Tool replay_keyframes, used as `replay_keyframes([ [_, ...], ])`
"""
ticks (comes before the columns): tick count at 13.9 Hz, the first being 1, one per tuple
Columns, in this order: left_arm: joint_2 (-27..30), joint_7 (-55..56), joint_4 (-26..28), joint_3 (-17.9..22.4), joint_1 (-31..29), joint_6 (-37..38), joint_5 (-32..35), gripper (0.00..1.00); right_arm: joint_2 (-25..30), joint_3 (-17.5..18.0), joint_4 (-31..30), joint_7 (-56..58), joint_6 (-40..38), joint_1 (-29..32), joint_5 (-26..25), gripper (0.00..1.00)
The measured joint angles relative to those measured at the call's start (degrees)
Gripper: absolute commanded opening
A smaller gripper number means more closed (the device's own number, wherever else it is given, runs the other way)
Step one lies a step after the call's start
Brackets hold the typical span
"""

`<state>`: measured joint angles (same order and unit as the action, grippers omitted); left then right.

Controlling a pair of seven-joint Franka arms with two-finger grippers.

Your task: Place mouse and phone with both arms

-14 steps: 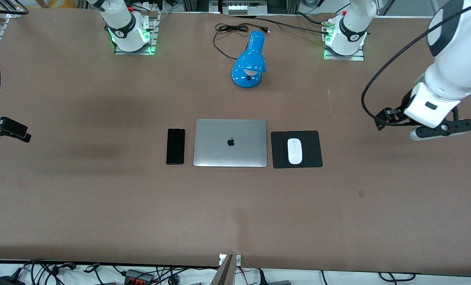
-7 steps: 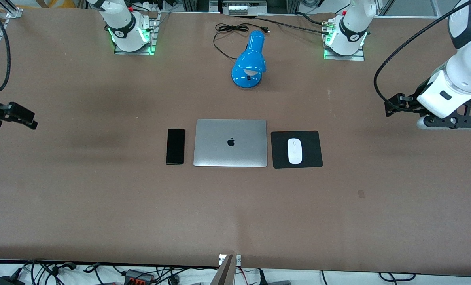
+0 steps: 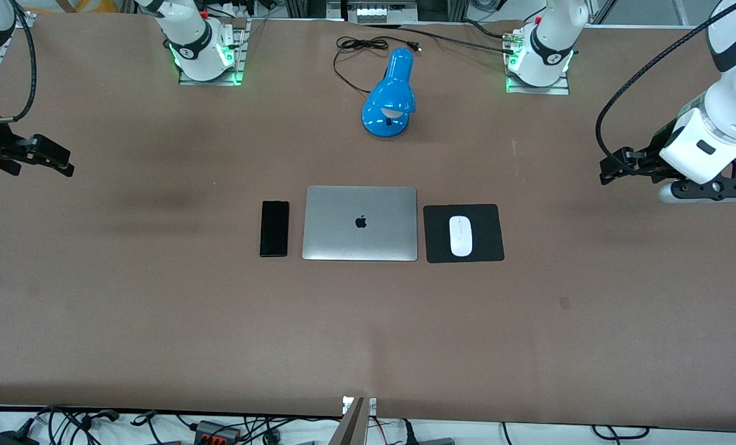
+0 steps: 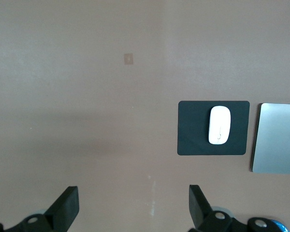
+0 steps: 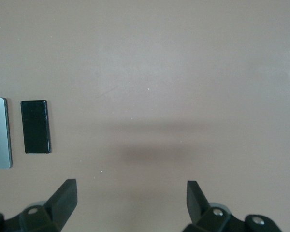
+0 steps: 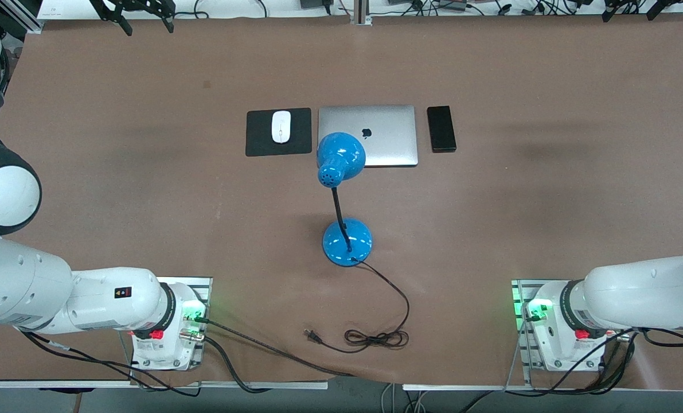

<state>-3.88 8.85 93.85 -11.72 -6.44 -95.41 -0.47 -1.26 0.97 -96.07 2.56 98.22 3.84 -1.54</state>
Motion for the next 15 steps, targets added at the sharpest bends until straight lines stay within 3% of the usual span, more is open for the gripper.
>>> replay_keyframes([
  [15, 0.0, 0.9, 0.0, 0.3, 0.0, 0.0, 0.0, 1.0, 0.6, 0.0, 0.0, 0.3, -0.2, 0.0, 0.0, 1.0],
])
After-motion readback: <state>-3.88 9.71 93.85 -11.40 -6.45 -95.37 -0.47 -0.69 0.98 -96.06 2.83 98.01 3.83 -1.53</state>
